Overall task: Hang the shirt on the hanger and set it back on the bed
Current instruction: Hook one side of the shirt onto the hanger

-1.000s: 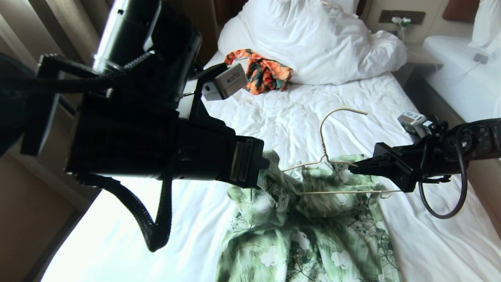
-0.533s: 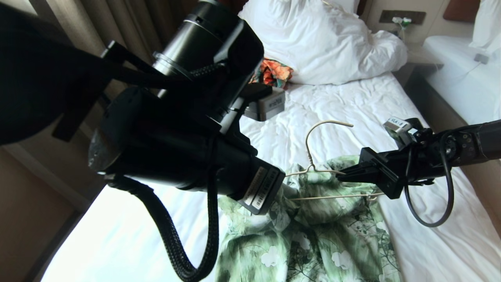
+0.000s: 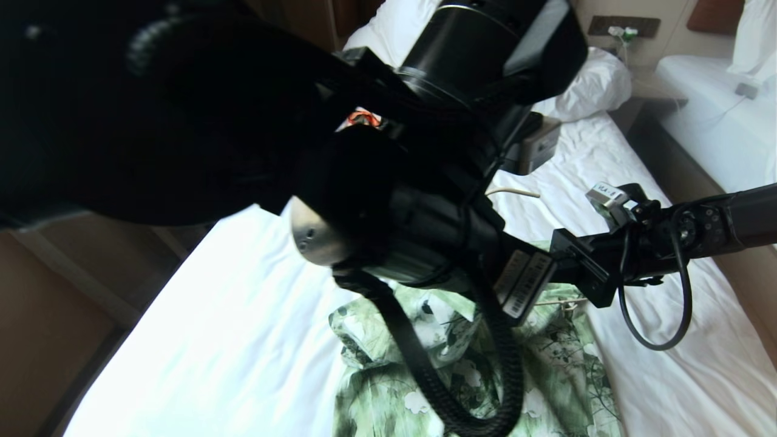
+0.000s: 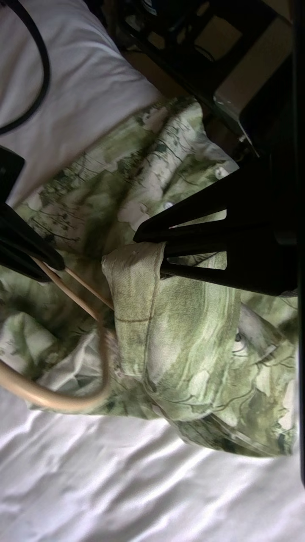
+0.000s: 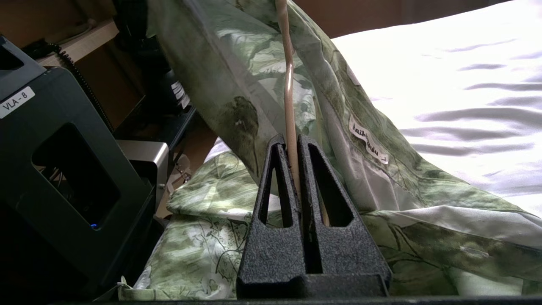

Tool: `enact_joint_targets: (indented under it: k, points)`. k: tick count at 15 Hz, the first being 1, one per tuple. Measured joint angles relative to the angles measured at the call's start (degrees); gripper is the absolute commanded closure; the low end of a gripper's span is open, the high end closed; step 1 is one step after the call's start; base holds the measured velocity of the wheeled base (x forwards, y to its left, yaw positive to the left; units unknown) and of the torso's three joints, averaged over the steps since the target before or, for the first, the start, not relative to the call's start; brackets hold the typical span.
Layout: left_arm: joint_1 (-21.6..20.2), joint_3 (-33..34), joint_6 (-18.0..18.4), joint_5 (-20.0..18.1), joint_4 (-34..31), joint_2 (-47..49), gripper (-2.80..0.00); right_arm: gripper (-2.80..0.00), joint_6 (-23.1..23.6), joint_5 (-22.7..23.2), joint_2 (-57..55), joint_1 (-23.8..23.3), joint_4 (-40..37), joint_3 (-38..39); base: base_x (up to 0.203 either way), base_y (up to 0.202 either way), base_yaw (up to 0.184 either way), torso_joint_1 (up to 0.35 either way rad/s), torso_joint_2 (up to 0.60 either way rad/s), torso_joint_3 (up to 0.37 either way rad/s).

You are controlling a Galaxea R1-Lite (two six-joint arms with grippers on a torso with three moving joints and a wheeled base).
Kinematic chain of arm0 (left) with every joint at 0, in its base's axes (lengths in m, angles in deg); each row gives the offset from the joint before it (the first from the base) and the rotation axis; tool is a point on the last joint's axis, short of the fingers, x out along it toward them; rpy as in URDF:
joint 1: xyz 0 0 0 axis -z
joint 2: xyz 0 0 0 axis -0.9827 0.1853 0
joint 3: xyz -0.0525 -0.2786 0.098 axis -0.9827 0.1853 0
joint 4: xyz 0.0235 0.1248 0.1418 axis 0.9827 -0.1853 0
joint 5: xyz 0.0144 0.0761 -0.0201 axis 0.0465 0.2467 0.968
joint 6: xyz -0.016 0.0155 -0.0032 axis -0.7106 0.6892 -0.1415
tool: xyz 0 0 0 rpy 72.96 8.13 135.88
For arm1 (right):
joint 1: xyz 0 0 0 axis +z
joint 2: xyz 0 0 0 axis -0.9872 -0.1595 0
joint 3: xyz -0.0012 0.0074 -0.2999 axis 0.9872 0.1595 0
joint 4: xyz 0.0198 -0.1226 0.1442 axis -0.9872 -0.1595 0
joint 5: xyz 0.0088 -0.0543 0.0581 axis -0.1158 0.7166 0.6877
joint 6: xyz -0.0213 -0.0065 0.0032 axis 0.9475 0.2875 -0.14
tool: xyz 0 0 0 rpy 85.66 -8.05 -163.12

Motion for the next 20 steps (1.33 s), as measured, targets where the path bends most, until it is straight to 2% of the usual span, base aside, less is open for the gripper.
enact_joint_targets:
  k: [3,7,11,15,16,18,20]
  points:
    - [2.27,-1.22,-0.55,-0.22,11.07,4.2,0.0,0.0,-0.02,0.0,-0.52,-0.41,0.23,-0.14,0.0,0.0,0.0,0.0,0.0,0.0]
    - [4.38,-1.14,-4.47,-0.1,22.65,8.01,0.0,0.0,0.02,0.02,-0.97,-0.94,0.7,0.21,0.0,0.0,0.0,0.0,0.0,0.0]
    - [6.52,0.27,-8.63,0.09,31.16,9.86,0.0,0.0,0.02,0.02,-1.6,-0.91,1.75,0.43,0.0,0.0,0.0,0.0,0.0,0.0]
    - [6.87,6.0,-9.46,0.11,37.94,10.58,0.0,0.0,-0.02,-0.01,-1.43,-1.36,1.69,0.47,0.0,0.0,0.0,0.0,0.0,0.0]
    - [6.87,8.02,-9.34,0.18,40.36,10.58,-2.8,0.0,-0.02,-0.01,-1.38,-1.51,1.66,0.6,0.0,0.0,0.0,0.0,0.0,0.0]
    - [6.71,11.7,-8.66,0.29,44.18,10.43,-2.8,0.0,-0.02,-0.01,-1.22,-1.38,1.66,0.66,0.0,0.0,0.0,0.0,0.0,0.0]
    - [6.33,12.84,-8.6,0.28,44.18,10.01,-2.8,0.0,-0.03,-0.01,-1.11,-1.4,1.6,0.69,0.0,0.0,0.0,0.0,0.0,0.0]
